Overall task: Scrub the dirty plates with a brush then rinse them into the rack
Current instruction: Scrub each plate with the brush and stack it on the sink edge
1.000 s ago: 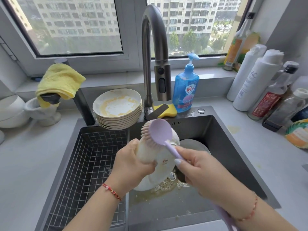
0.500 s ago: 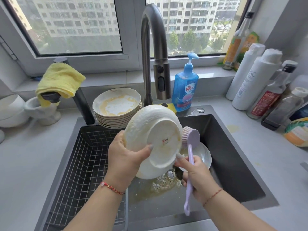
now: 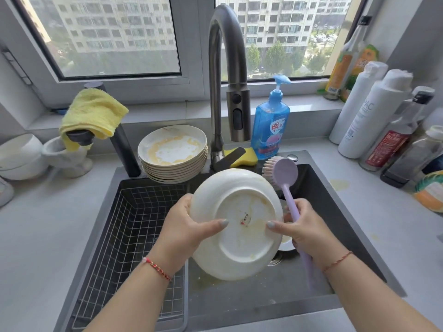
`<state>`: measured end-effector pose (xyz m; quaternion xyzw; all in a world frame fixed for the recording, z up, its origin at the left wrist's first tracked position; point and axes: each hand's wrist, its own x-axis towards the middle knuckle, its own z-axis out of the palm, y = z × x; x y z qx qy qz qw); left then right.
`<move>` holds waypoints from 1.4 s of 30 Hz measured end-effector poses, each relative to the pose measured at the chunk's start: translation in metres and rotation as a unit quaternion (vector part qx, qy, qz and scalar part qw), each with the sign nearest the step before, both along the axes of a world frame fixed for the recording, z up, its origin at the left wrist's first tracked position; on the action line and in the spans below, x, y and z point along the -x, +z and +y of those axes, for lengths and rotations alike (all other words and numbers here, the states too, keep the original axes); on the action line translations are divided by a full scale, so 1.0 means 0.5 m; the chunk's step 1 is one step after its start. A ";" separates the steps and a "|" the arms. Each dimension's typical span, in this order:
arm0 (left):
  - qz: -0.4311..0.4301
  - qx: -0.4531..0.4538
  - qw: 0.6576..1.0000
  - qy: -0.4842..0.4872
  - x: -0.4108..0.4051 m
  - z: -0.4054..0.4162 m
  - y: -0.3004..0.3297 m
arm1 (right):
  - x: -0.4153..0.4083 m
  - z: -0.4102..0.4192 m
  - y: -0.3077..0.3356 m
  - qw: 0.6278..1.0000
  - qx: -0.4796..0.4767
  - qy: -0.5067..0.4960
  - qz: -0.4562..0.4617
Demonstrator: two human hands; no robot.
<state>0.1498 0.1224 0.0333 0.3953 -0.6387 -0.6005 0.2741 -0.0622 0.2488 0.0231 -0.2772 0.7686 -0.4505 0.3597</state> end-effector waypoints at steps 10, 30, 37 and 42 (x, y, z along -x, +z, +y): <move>-0.120 0.051 0.987 -0.096 0.013 -0.026 0.037 | 0.029 -0.020 0.041 0.979 -0.075 0.128 0.140; -0.130 0.152 0.979 0.032 0.001 -0.019 0.007 | -0.034 0.029 -0.013 0.998 -0.043 0.039 0.025; -0.176 0.174 0.969 0.020 0.022 -0.007 0.000 | -0.132 0.014 0.114 0.974 0.037 0.173 0.140; -0.176 0.183 0.967 0.022 0.012 -0.012 0.001 | -0.112 0.002 0.110 0.962 -0.021 0.167 0.213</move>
